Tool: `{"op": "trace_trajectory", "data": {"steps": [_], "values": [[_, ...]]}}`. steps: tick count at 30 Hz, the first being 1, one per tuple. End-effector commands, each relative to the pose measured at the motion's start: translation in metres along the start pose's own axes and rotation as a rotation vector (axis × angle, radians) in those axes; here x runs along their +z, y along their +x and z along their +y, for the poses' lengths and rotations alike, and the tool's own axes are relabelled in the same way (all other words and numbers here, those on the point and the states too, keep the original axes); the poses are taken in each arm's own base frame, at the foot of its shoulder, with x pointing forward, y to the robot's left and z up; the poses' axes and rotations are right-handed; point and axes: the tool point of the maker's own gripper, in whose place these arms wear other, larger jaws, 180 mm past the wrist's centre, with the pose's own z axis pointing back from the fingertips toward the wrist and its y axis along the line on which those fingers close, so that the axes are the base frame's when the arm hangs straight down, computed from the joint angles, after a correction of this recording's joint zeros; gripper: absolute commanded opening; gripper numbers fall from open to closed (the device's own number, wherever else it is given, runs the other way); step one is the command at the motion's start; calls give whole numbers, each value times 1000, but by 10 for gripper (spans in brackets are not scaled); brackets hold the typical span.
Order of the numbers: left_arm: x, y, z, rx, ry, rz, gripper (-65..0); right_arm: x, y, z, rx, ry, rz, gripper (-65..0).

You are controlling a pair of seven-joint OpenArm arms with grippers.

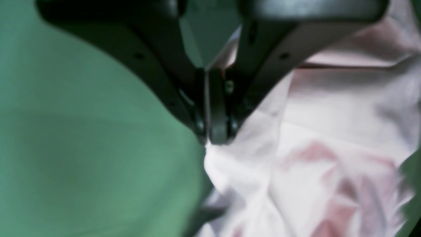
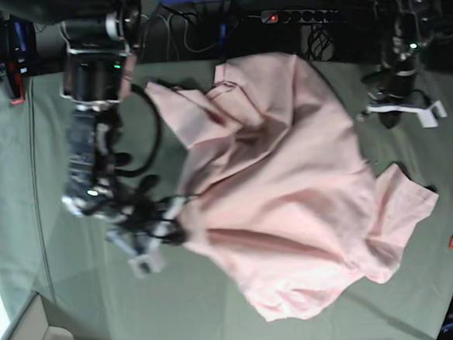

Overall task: Layout the t-shirt on the table in an organized manner, then fold the t-shirt properly
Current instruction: 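Grasp the shirt with both grippers at opposite ends of the bunch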

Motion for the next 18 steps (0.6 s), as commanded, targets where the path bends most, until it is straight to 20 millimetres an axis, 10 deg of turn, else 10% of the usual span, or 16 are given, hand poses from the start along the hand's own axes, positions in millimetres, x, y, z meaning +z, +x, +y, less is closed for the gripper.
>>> {"op": "trace_trajectory", "data": {"steps": [1, 8, 18], "values": [[0, 8, -12, -4, -29, -30, -649, 11, 14, -12, 3, -26, -60, -650], [-5, -16, -72, -33, -170, 30, -649, 72, -47, -72, -64, -217, -4, -650], [5, -65, -163, -129, -391, 143, -646, 102, -107, -84, -138, -281, 90, -650]]}}
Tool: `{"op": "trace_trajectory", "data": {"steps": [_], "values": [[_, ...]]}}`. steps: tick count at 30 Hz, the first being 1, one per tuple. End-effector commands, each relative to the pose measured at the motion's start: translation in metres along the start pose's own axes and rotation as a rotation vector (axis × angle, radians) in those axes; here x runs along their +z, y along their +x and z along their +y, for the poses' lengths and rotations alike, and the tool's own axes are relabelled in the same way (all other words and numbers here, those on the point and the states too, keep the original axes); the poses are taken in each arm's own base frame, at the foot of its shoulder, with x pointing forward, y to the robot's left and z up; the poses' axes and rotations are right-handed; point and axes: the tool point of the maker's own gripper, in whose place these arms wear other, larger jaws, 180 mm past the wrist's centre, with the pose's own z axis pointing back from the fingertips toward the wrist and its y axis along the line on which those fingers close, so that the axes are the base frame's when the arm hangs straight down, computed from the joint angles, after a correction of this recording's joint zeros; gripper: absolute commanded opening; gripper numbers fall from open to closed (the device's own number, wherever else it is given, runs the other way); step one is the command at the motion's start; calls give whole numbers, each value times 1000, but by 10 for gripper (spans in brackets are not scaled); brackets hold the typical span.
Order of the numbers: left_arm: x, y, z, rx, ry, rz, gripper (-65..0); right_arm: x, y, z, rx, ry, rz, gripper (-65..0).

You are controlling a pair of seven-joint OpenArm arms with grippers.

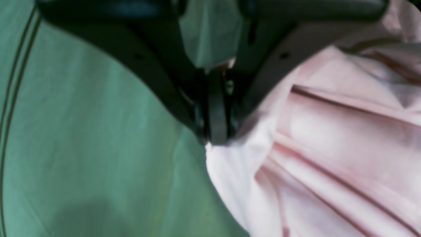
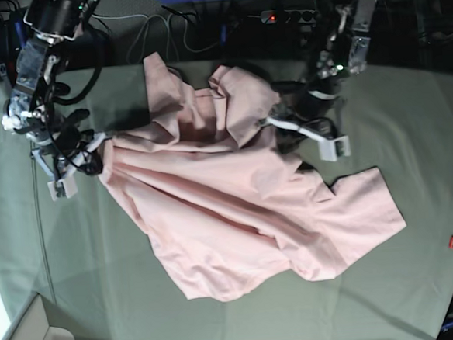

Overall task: Layout the t-shirt on the table in an organized manner, then fold the t-shirt properly
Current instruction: 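Grasp the shirt with both grippers at opposite ends of the bunch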

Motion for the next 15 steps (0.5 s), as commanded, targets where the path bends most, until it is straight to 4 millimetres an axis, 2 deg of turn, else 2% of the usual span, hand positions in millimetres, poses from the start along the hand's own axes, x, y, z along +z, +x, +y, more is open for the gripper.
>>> {"op": "trace_trajectory", "data": {"steps": [1, 5, 12, 15], "values": [[0, 5, -1, -9, -7, -17, -646, 4, 18, -7, 17, -10, -54, -650], [-5, -14, -10, -17, -27, 34, -639, 5, 16, -11, 26, -15, -45, -650], [3, -30, -6, -14, -20, 65, -437, 6, 20, -16, 37, -24, -48, -650], [5, -27, -9, -13, -28, 57, -408, 6, 21, -16, 37, -24, -49, -650]]}}
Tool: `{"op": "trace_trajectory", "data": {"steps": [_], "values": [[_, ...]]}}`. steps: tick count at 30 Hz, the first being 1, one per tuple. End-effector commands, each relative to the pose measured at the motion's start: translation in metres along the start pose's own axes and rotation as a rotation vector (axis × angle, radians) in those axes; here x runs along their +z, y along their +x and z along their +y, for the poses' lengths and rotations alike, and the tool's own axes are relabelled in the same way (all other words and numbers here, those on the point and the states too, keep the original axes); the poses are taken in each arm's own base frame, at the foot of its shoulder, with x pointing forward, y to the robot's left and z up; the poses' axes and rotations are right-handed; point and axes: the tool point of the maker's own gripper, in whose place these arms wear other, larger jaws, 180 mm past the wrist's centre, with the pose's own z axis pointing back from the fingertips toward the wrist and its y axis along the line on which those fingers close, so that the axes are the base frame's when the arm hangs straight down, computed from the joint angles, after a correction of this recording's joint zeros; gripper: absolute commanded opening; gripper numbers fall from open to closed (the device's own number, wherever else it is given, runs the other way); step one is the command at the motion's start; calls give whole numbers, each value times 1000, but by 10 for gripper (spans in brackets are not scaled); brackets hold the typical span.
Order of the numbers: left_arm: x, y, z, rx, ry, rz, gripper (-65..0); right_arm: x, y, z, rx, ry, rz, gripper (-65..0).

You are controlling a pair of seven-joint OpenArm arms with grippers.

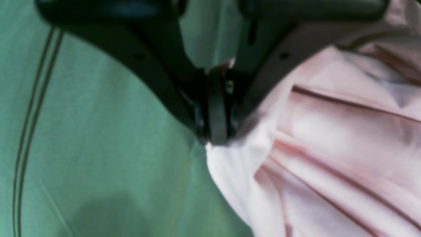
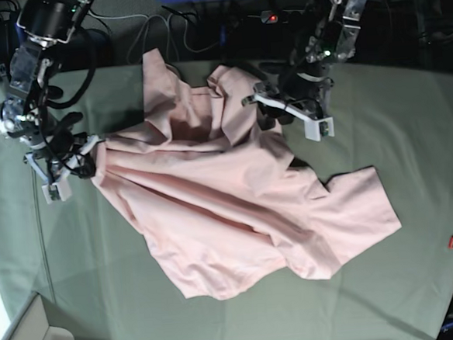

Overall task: Layout the t-shirt on the table in an organized manner, then fold the t-shirt properly
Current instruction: 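Grasp the shirt with both grippers at opposite ends of the bunch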

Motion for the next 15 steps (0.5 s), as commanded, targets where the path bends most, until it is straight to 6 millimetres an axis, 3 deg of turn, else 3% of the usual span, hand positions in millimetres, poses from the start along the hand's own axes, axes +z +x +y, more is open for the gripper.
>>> {"op": "trace_trajectory", "data": {"steps": [1, 8, 15], "values": [[2, 15, -10, -6, -31, -50, -408, 3, 17, -5, 12, -8, -53, -650], [-3, -3, -9, 17, -19, -10, -408, 2, 16, -3, 9, -4, -49, -650], [-19, -33, -14, 2, -22, 75, -407, -5, 22, 18, 63, 49, -46, -650]]}}
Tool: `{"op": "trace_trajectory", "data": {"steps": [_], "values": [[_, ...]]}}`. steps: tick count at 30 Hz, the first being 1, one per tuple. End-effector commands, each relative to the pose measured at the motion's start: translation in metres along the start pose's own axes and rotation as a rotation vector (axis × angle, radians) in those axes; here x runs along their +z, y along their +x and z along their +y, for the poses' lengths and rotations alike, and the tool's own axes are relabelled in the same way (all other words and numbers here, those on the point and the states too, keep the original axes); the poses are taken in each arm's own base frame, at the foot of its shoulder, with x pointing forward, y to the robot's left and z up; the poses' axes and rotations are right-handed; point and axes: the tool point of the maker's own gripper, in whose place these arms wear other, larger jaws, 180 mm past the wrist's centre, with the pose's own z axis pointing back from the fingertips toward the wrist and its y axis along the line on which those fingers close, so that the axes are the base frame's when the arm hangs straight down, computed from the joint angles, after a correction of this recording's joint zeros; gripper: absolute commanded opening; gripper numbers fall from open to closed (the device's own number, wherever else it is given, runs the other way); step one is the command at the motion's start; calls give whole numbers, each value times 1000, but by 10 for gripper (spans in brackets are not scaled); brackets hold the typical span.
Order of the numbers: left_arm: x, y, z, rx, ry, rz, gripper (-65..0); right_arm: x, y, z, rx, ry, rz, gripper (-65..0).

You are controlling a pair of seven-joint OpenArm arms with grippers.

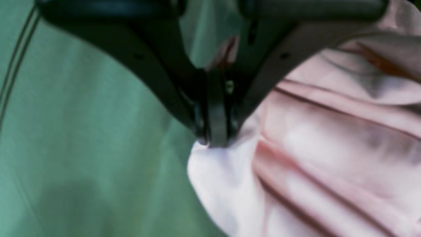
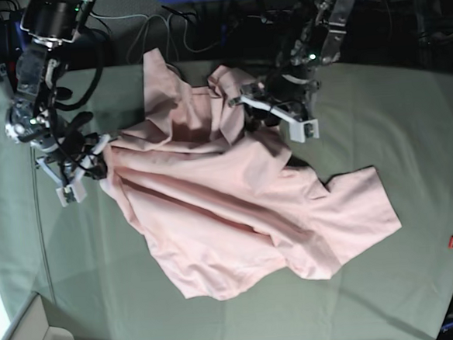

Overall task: Layout the t-shirt on the table in an organized manner, then fold the t-shirt properly
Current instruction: 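Grasp the shirt with both grippers at opposite ends of the bunch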

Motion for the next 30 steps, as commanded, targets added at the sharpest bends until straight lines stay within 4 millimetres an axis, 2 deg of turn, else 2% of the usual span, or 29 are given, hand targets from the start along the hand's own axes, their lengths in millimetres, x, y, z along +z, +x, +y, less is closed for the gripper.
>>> {"op": "trace_trajectory", "data": {"steps": [1, 5, 7, 8, 9, 11, 14, 16, 19, 21, 24, 28, 30], "values": [[-2, -13, -5, -4, -11, 60, -407, 3, 18, -4, 9, -3, -57, -650], [-9, -23, -5, -23, -10, 94, -426, 3, 18, -4, 9, -3, -57, -650], [-11, -25, -2, -25, -1, 102, -516, 3, 18, -4, 9, -3, -57, -650], [-13, -24, 1, -25, 6, 103, -596, 3, 19, -4, 9, -3, -60, -650], [-14, -24, 4, -27, 12, 104, -650, 3, 21, -4, 10, -4, -64, -650], [-14, -22, 7, -34, 18, 104, -639, 2, 27, -5, 12, -5, -73, -650], [-10, -9, 27, -48, 51, 77, -650, 2, 27, -4, 13, -5, -74, -650], [-5, 17, 38, -35, 71, 17, -646, 1, 26, -3, 11, -2, -73, -650], [9, 67, 72, -2, 141, -104, -646, -3, 27, 13, 41, 35, -64, -650], [22, 95, 95, 12, 191, -173, -646, -7, 18, 31, 70, 78, -40, -650], [41, 133, 130, 19, 265, -261, -646, -6, 21, 60, 133, 136, -42, -650], [59, 182, 151, -3, 307, -362, -646, 0, 28, 105, 214, 221, -71, -650], [69, 199, 159, -9, 326, -400, -646, 2, 34, 123, 249, 258, -89, -635]]}}
